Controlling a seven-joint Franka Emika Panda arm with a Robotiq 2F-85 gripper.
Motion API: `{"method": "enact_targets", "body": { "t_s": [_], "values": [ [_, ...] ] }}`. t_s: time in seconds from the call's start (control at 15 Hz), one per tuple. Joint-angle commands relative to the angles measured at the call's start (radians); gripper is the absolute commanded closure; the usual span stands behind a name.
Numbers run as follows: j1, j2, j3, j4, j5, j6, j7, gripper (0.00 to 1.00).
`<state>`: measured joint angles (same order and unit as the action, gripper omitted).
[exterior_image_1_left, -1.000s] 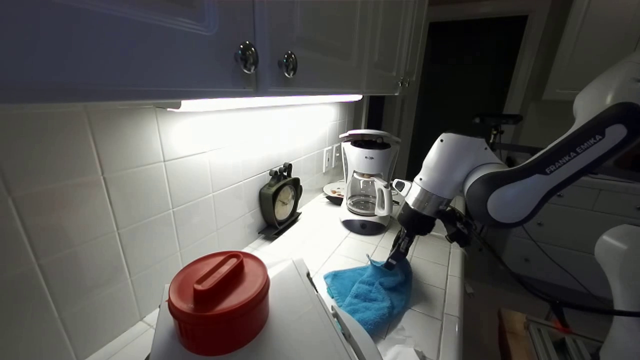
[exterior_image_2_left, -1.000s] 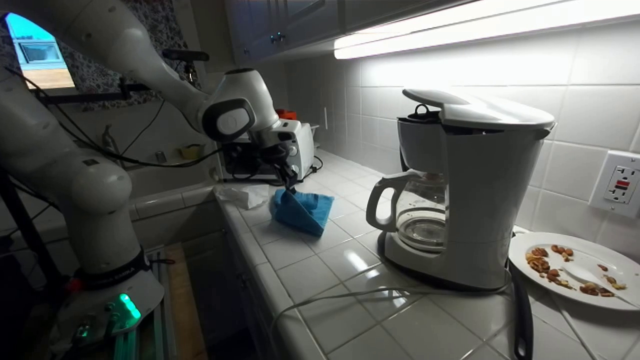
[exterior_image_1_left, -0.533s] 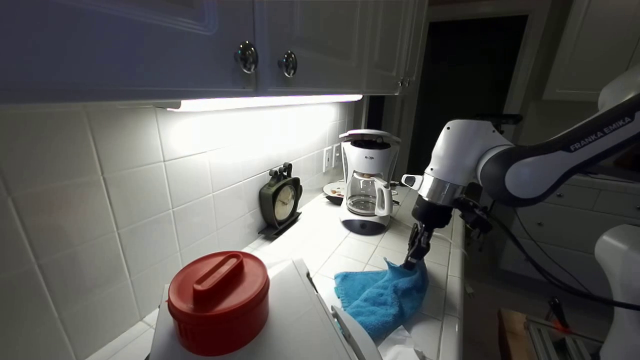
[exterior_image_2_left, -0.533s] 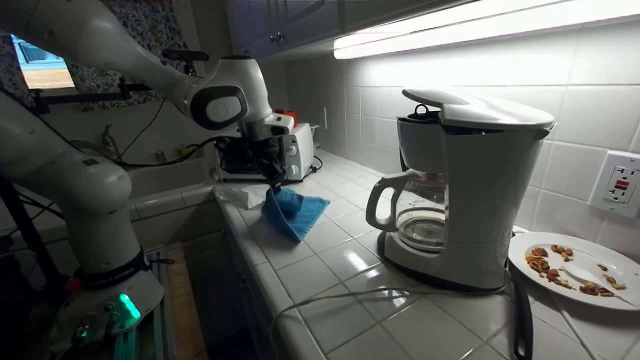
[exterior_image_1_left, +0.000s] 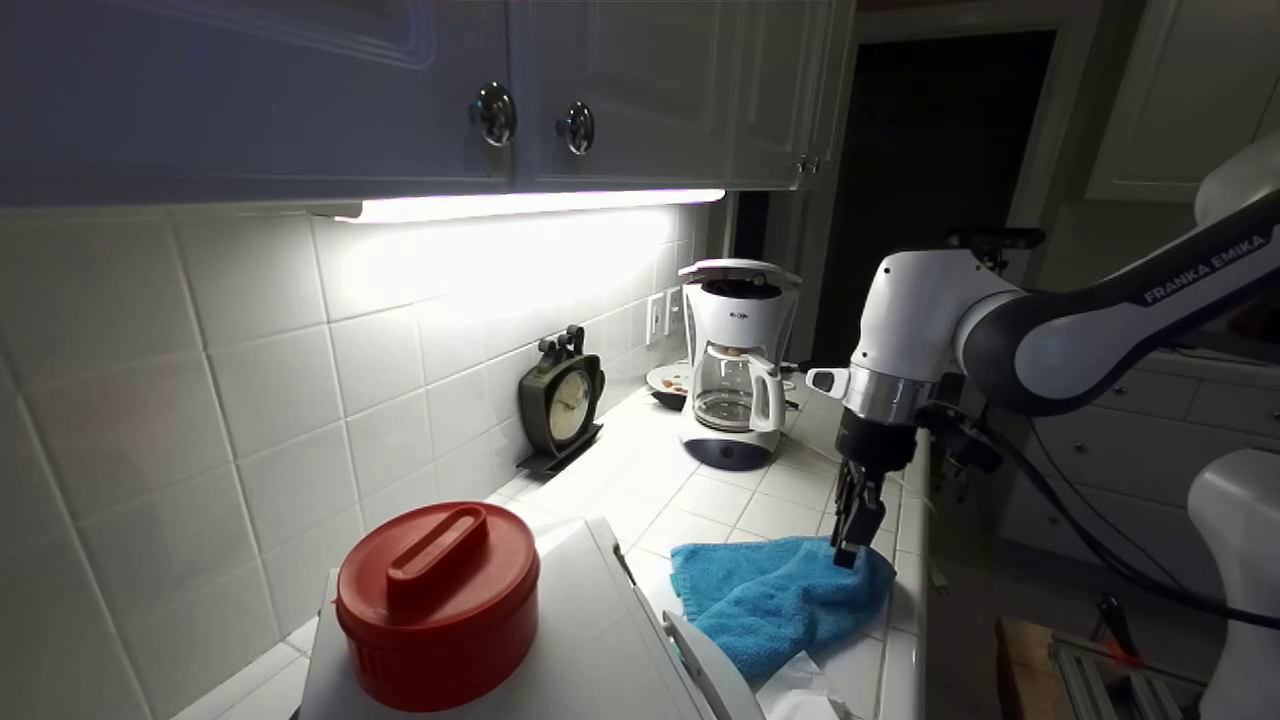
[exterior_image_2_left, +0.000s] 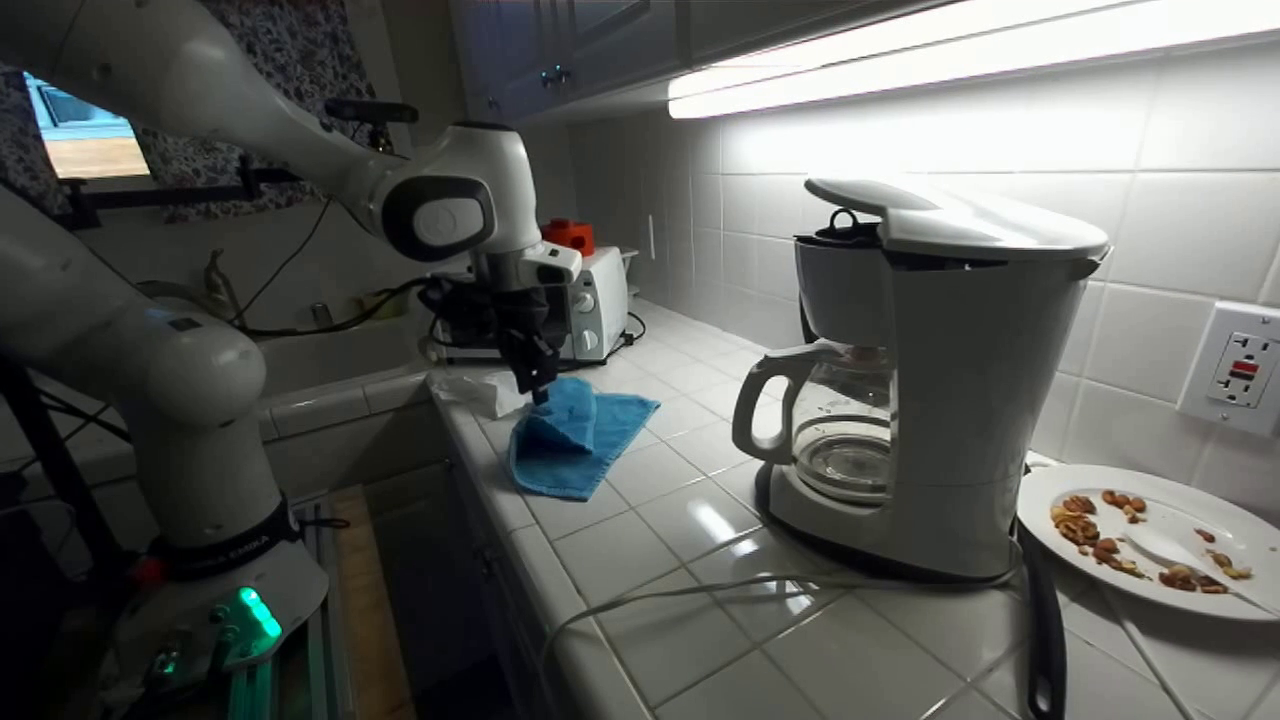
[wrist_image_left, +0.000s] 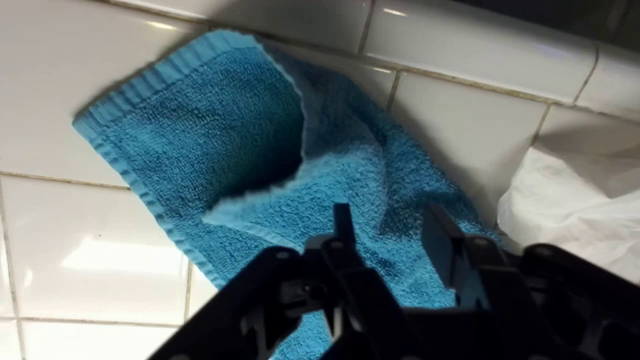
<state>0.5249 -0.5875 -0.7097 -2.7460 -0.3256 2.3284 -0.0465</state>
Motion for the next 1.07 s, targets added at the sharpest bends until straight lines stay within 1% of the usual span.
{"method": "enact_targets", "body": {
  "t_s": [0.0,0.27,0.4,0.53,0.67,0.73,1.0],
  "values": [
    [-0.055,0.011,0.016,0.000,-0.079,-0.013,0.027,0.27],
    [-0.088,0.045,-0.023,0.000,-0.152,0.035,0.015,0.00],
    [-0.097,0.070,-0.050,0.000,-0.171,0.072,0.029,0.00],
    [-0.083,0.096,-0.096,0.000,-0.135,0.124,0.055,0.00],
    [-0.055,0.117,-0.143,0.000,-0.083,0.160,0.093,0.00],
    [-0.048,0.133,-0.151,0.000,-0.070,0.168,0.125,0.00],
    [0.022,0.153,-0.206,0.000,0.041,0.170,0.193,0.00]
  ]
}}
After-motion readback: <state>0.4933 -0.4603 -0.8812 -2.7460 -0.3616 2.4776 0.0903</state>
